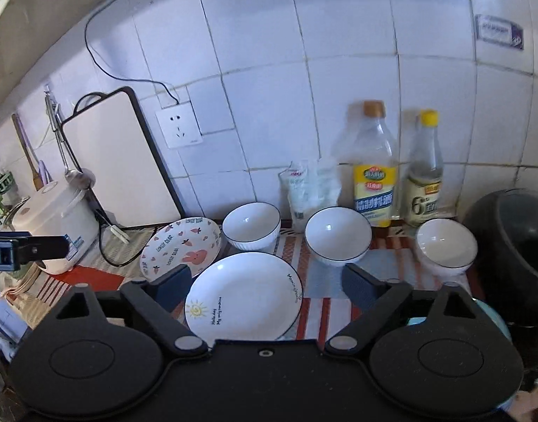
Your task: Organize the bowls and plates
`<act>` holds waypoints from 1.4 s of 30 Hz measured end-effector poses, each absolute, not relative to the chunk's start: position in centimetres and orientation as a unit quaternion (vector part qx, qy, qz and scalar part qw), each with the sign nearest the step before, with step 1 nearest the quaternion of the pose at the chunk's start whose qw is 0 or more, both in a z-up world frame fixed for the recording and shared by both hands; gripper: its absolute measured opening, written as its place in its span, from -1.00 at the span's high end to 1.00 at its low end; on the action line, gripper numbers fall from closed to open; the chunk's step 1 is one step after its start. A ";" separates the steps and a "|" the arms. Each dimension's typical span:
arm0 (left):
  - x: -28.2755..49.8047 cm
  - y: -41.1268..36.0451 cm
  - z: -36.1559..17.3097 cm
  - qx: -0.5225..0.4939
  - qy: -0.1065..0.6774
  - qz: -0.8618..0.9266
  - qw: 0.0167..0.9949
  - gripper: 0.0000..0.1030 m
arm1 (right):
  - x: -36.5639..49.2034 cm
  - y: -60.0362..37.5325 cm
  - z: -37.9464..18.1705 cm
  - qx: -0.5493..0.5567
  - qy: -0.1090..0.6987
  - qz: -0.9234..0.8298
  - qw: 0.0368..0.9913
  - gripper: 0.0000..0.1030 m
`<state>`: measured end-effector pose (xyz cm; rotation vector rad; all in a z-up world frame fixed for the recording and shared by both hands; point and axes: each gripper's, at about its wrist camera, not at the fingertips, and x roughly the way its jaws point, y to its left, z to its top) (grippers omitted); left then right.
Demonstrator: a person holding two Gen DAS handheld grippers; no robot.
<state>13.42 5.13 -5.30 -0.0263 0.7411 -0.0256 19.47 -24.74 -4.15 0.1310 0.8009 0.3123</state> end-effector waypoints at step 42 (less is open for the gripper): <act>28.6 7.3 -28.3 -0.144 0.531 -0.030 0.834 0.53 | 30.9 -24.3 -24.6 0.181 0.540 0.126 0.812 0.83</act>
